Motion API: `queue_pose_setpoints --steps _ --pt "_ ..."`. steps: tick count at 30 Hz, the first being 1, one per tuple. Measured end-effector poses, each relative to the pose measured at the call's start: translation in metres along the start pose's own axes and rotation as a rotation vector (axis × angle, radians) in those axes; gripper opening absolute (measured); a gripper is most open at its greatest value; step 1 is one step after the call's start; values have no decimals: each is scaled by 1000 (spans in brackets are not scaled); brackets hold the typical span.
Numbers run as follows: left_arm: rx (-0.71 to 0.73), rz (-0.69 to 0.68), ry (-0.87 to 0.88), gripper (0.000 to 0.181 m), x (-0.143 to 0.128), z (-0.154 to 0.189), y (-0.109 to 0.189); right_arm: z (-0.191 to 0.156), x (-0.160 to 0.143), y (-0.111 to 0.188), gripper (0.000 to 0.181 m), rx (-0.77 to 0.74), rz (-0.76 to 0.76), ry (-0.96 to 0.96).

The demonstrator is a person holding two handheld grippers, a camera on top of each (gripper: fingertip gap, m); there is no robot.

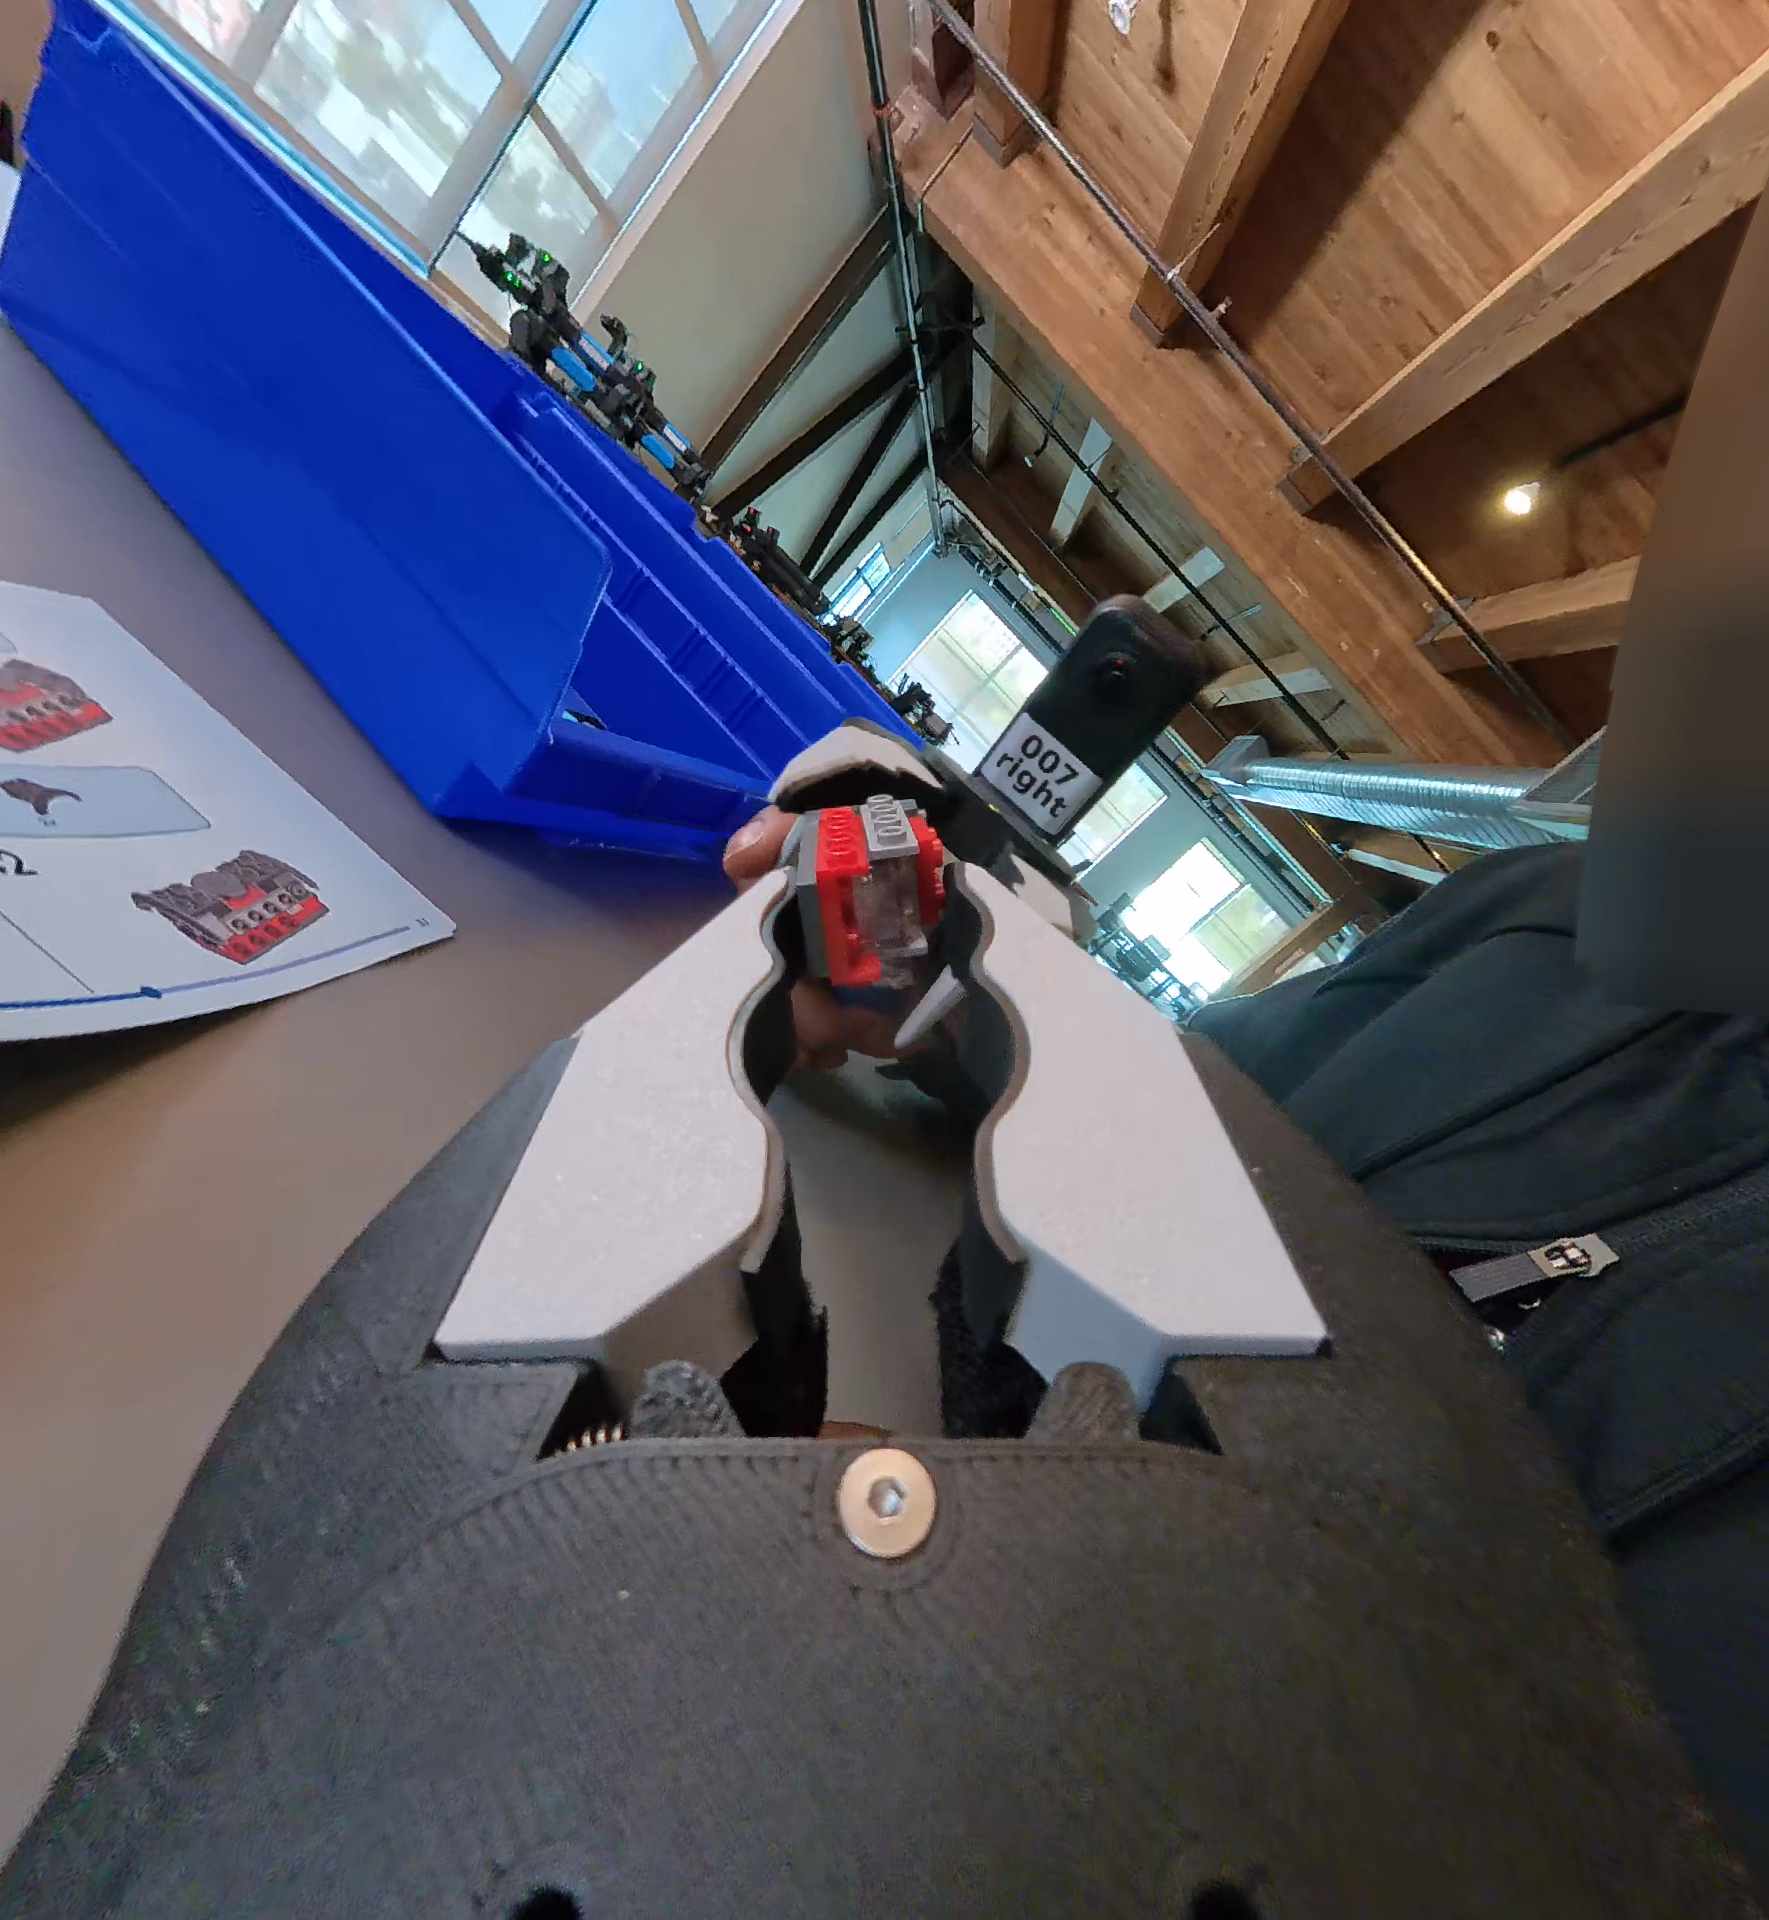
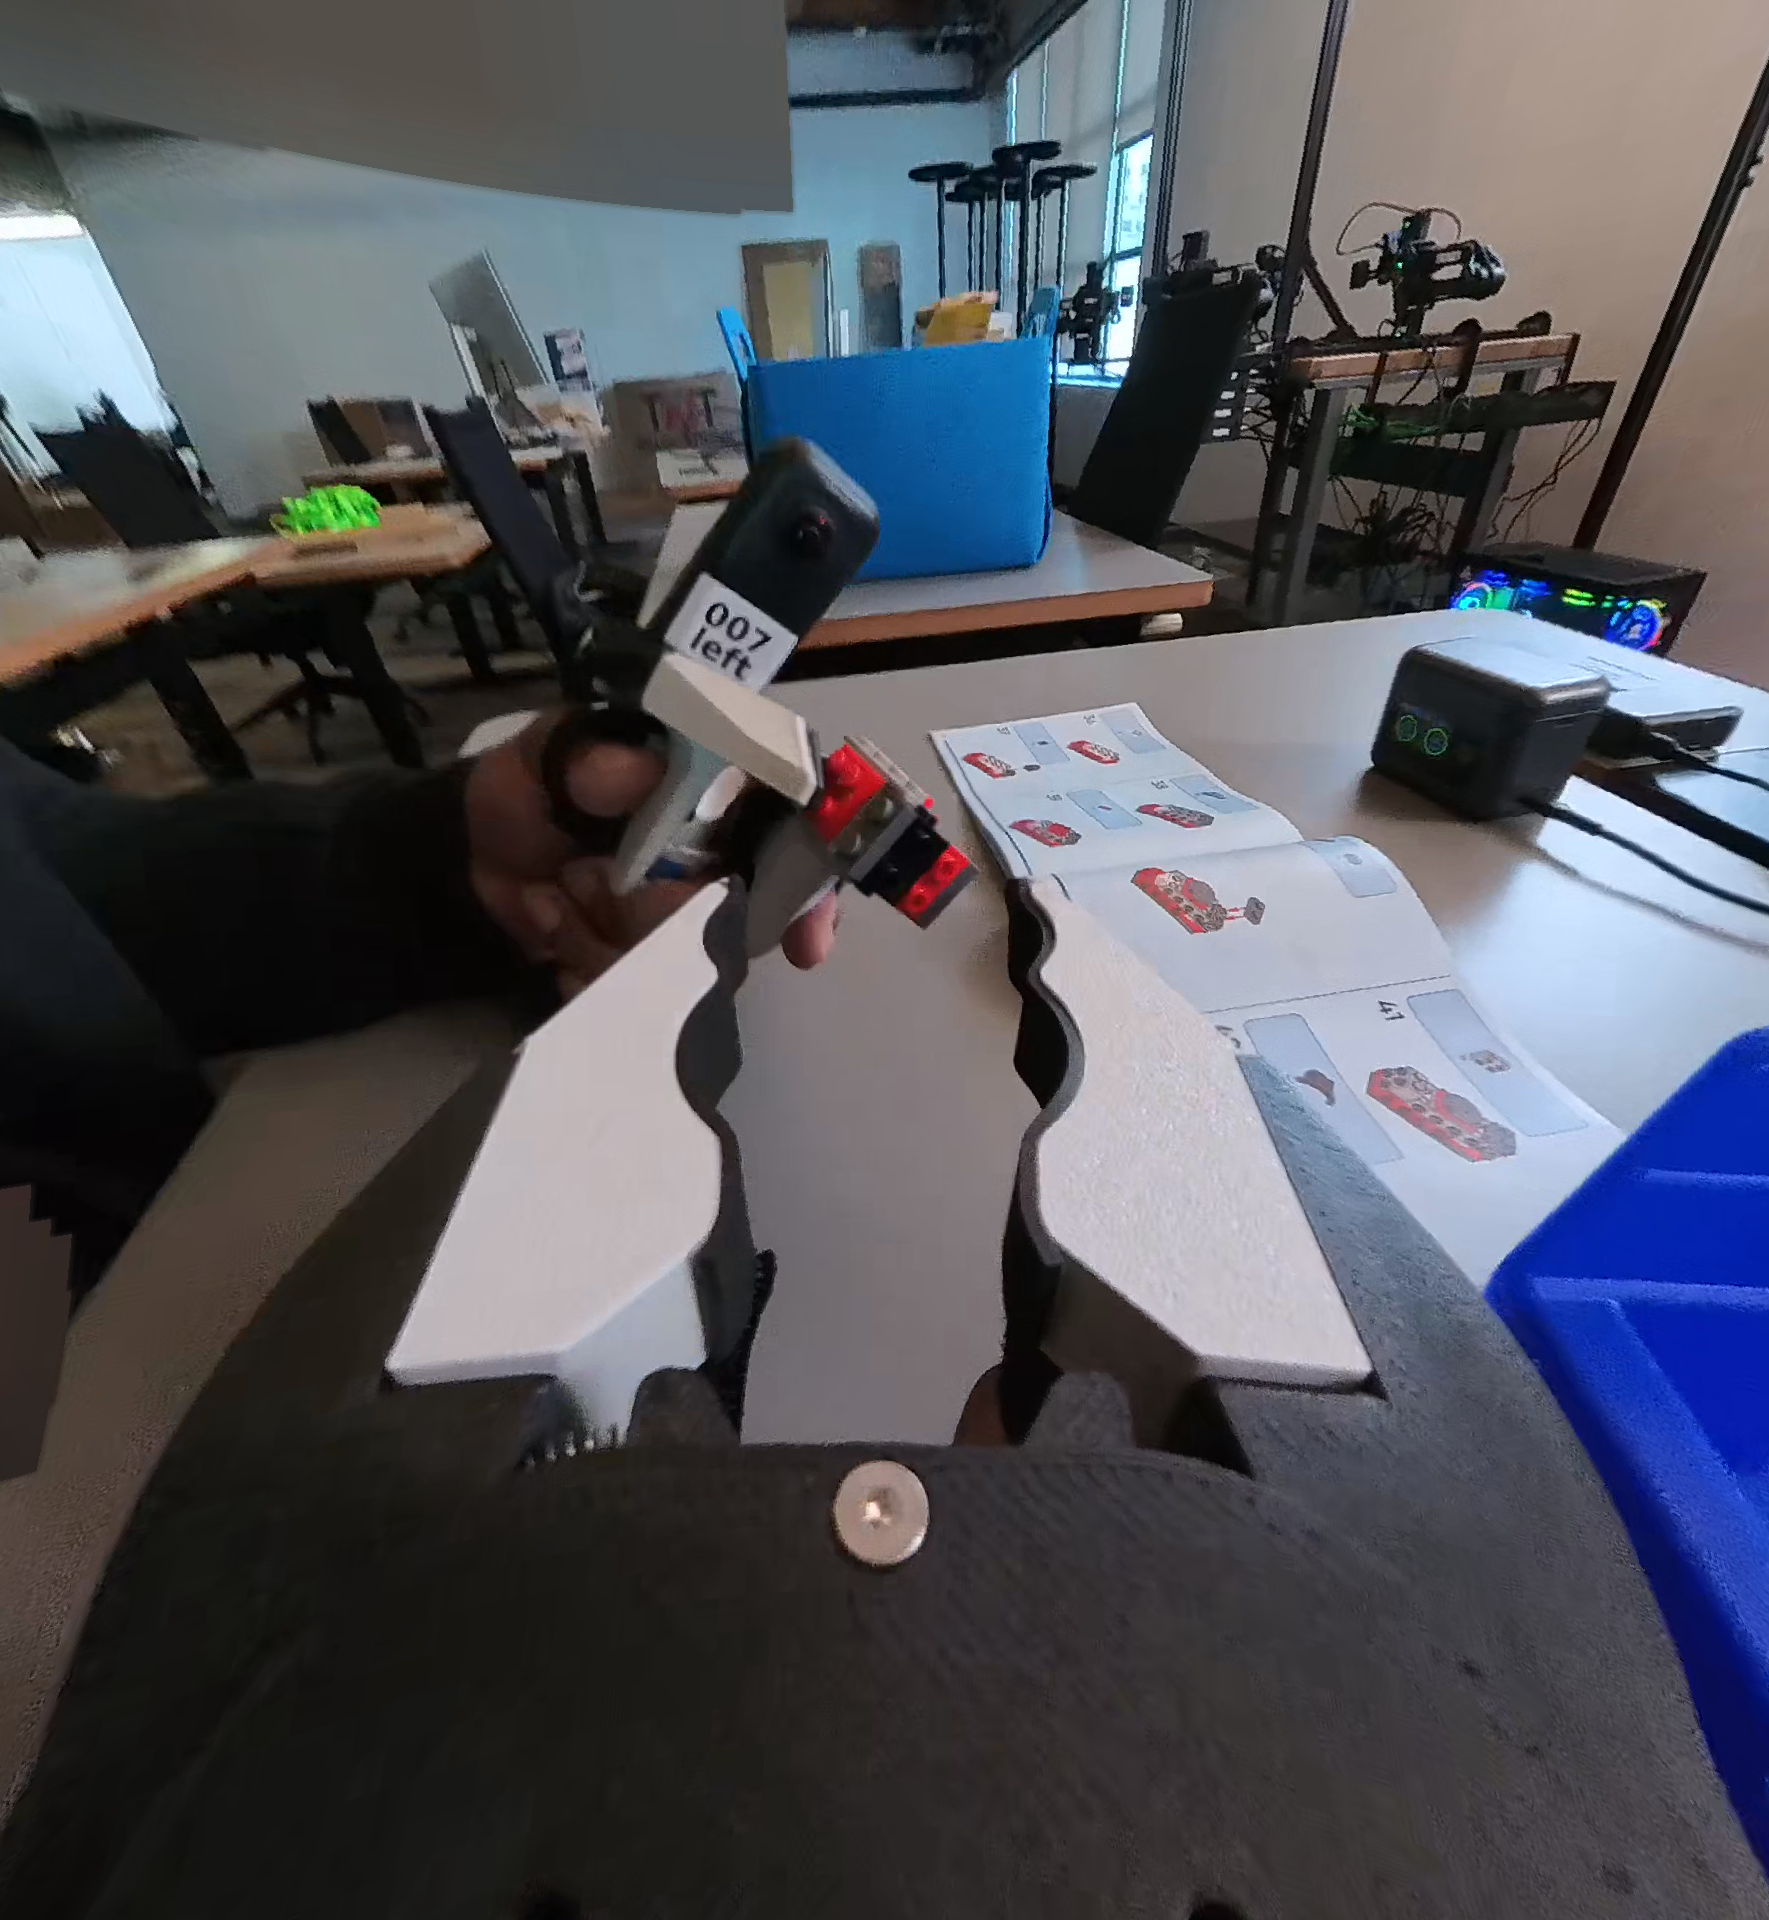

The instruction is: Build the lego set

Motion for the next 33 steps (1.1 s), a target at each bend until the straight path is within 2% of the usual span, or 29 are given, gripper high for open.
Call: queue_pose_setpoints --steps 7,17,21,33 --pt "-19 -50 100 26 -6 -1 -2 0 -6 0 47 -27 -49 122" --pt "-51 -92 139 26 -11 2 -4 -7 -14 -5 37 -48 -109 260" --pt "-51 -77 140 26 -10 2 -3 -7 -14 -4 38 -46 -108 249" --pt "-68 -19 183 26 -2 -3 2 -4 -6 11 39 -36 -44 52"
Point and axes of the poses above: each gripper's, where its closed fingertips meet, y back along the fingers, x out of its top, z = x × y across the jaws, the point moved 4 cm from there along y, back along the fingers
